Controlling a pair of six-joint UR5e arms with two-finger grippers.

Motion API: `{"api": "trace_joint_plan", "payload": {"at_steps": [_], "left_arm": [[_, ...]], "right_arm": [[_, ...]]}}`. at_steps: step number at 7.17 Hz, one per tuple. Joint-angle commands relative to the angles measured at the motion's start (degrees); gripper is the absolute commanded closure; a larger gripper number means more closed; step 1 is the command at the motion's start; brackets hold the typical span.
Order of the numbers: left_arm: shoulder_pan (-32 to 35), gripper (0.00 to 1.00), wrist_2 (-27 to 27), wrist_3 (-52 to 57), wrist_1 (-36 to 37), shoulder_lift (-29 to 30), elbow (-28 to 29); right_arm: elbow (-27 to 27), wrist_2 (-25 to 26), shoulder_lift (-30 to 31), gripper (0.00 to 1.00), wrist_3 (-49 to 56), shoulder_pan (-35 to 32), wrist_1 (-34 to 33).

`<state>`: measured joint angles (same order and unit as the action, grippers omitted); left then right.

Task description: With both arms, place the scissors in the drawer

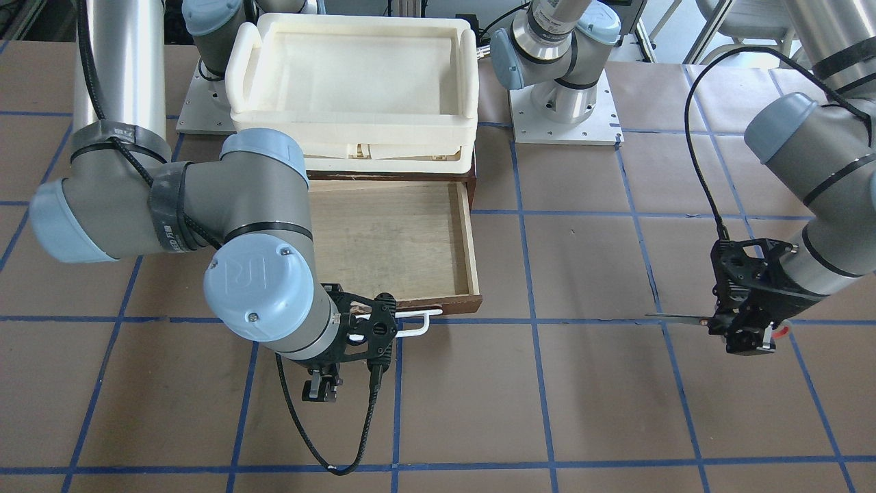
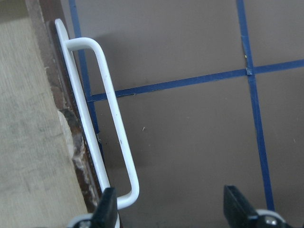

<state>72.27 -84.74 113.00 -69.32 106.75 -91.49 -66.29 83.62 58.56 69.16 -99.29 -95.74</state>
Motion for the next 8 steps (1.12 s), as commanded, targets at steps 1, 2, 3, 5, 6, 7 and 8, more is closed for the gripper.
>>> {"api": "trace_joint_plan", "payload": {"at_steps": [1,2,3,5,6,7,8], "left_arm": [[8.72,0.84,0.19,-17.72,-2.91,-3.72,0.26],[14.42,0.84,0.11,-28.17,-4.32,-5.05,1.31],[19.87,0.84,0.19,-34.54,-4.16,-5.67,1.49],[30.50,0.84,0.46,-50.70,-2.94,-5.85,1.49],[35.87,0.84,-0.24,-54.61,-1.80,-5.24,1.49],[37.84,0.84,-0.07,-58.73,-0.83,-4.54,1.23],[38.38,0.83,0.19,-61.13,0.40,-3.49,0.53]], "right_arm": [[-5.56,0.49,8.63,0.00,-8.04,3.47,0.55],[-11.00,1.45,15.11,0.00,-13.73,6.02,1.07],[-16.36,1.63,21.10,0.00,-17.36,8.04,1.25],[-22.37,2.59,29.65,0.00,-32.76,9.55,4.31],[-22.56,4.86,31.51,0.00,-42.78,9.47,8.24],[-22.74,4.71,33.01,0.00,-51.84,9.38,12.55],[-22.83,4.71,33.02,0.00,-55.50,9.38,12.94]]}}
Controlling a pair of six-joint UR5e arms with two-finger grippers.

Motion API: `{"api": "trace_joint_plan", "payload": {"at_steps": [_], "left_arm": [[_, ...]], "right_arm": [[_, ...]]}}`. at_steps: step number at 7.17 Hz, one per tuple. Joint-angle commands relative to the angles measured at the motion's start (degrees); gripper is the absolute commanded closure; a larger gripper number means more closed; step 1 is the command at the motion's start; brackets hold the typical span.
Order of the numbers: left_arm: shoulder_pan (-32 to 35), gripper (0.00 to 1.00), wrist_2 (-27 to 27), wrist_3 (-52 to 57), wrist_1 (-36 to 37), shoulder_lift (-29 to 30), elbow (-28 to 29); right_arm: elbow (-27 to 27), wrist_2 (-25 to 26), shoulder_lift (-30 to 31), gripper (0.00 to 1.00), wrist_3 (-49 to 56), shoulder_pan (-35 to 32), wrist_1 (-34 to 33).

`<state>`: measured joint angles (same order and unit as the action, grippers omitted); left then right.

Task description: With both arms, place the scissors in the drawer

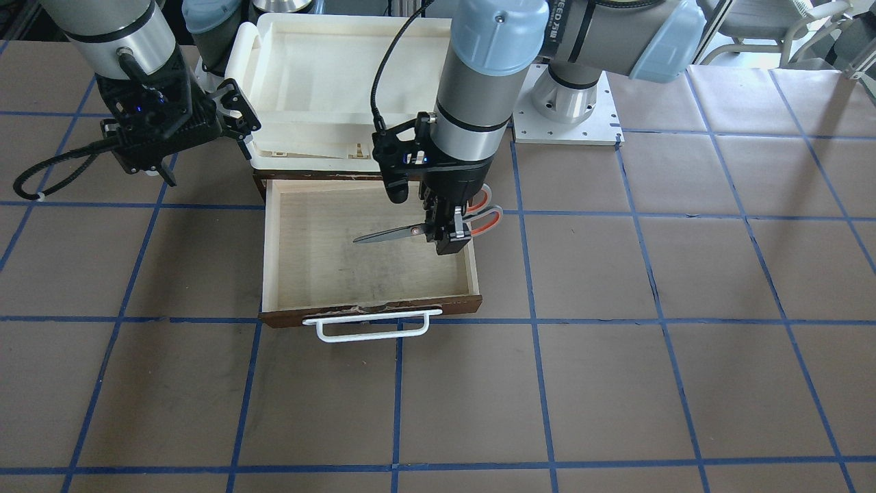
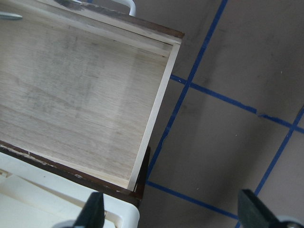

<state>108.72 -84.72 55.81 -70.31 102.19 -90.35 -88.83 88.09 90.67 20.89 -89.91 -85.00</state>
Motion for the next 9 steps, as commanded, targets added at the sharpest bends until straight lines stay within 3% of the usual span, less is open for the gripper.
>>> {"api": "trace_joint_plan", "payload": {"at_steps": [1,3,4,5,6,7,9], "left_arm": [[2.89,0.83,0.00,-4.39,1.49,1.61,-0.61],[4.04,0.82,-0.09,-5.70,1.92,3.54,-1.05],[5.35,0.77,-0.26,-6.76,1.75,3.72,-1.92],[5.88,0.40,-0.18,-6.94,3.49,3.98,-3.06],[5.89,0.21,-0.18,-7.12,4.90,4.60,-3.51],[5.97,0.08,-0.09,-7.12,4.92,4.69,-3.51],[5.97,0.07,-0.18,-6.95,4.92,4.08,-2.90]], "right_arm": [[-0.29,0.33,0.82,0.00,-9.01,0.00,3.34],[-0.29,0.15,0.91,0.00,-14.45,0.00,5.36],[-0.20,0.33,1.00,0.00,-14.65,0.00,6.59],[-0.29,0.33,1.00,0.00,-14.74,0.00,6.51],[0.06,0.33,1.43,0.00,-18.92,0.00,5.82],[0.06,0.07,2.22,0.00,-24.53,0.00,5.46],[-0.03,0.33,2.14,0.00,-24.93,0.00,-0.41]]}}
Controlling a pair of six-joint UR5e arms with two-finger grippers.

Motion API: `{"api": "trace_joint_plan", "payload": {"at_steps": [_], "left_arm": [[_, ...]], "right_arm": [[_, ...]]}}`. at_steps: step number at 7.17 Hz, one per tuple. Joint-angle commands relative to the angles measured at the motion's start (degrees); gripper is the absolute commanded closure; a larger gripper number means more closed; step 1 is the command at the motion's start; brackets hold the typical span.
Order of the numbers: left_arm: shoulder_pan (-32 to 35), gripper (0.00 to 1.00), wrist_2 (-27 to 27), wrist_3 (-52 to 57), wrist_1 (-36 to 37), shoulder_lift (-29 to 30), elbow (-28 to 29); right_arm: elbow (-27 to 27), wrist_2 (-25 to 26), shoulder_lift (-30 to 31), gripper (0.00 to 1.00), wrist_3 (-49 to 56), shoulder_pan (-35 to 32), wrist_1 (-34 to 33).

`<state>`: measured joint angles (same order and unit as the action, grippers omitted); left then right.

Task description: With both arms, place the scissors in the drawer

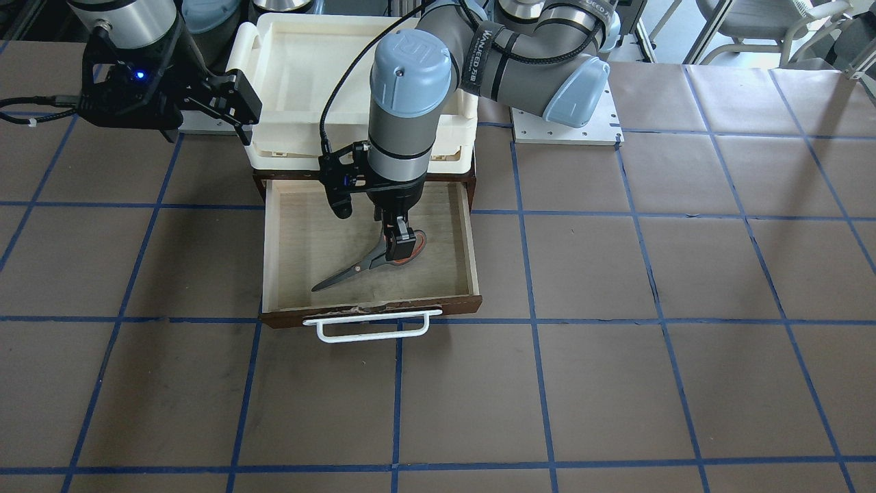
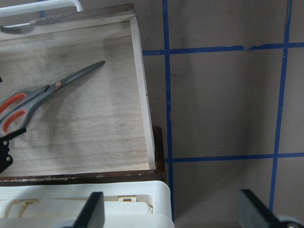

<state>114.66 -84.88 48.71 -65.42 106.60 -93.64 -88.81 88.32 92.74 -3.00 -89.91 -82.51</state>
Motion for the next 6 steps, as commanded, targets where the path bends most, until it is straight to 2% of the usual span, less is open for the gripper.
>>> {"api": "trace_joint_plan", "payload": {"at_steps": [1,3,5,6], "left_arm": [[0.04,0.07,-0.02,-0.02,-0.06,-1.48,0.73],[-3.10,0.07,0.15,0.07,-2.41,-3.76,3.70],[-13.18,0.08,2.68,0.60,-13.80,-7.27,9.24],[-18.37,0.08,2.62,0.77,-18.38,-9.46,9.78]], "right_arm": [[-0.05,0.18,0.08,0.00,-1.21,0.00,-3.18],[-0.05,-0.08,0.08,0.00,-1.65,0.00,-3.36],[-0.05,0.10,0.08,0.00,-1.74,0.09,-3.36],[-0.14,0.01,0.08,0.00,-1.74,0.00,-3.45]]}}
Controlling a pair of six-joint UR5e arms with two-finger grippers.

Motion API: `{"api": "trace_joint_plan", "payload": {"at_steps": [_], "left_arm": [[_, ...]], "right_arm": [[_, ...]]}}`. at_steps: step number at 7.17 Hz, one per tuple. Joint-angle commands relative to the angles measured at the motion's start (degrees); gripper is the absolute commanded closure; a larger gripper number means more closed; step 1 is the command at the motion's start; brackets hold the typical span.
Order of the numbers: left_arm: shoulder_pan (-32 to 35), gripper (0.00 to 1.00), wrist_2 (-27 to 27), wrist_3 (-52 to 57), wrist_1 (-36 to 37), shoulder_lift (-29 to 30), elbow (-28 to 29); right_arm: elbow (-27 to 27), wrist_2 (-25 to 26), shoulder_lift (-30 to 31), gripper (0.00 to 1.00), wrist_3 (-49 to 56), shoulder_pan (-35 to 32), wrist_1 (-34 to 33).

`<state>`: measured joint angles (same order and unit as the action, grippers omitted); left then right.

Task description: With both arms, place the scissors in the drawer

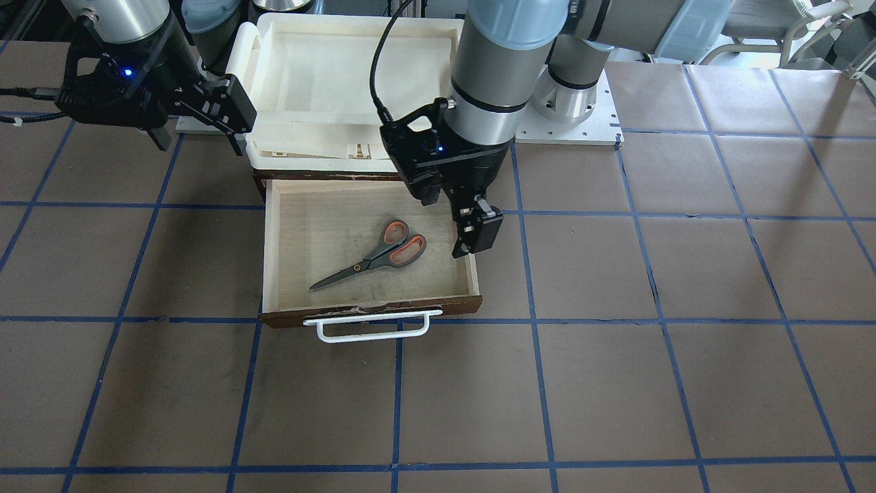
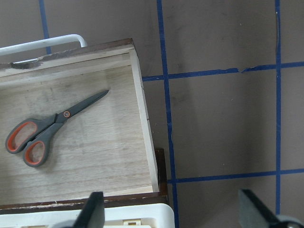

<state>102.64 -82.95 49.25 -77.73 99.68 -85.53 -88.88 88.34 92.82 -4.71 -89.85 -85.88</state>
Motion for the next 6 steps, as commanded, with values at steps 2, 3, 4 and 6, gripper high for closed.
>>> {"api": "trace_joint_plan", "payload": {"at_steps": [2,3,4,6], "left_arm": [[-14.98,0.08,0.51,-2.64,-13.99,-8.16,1.95],[-17.10,0.07,-0.97,-12.76,-14.38,-10.01,1.69],[-17.47,0.06,-4.47,-18.08,-14.56,-11.42,1.51],[-19.31,0.03,-4.33,-35.27,-15.61,-12.31,0.98]], "right_arm": [[-0.07,-0.36,-0.44,0.00,0.14,-0.06,-0.08],[-0.07,-0.36,-0.44,0.00,0.05,-0.06,-0.08],[-0.07,-0.27,-0.53,0.00,-0.04,-0.06,-0.08],[-0.07,-0.62,-0.62,0.00,-0.04,-0.06,0.01]]}}
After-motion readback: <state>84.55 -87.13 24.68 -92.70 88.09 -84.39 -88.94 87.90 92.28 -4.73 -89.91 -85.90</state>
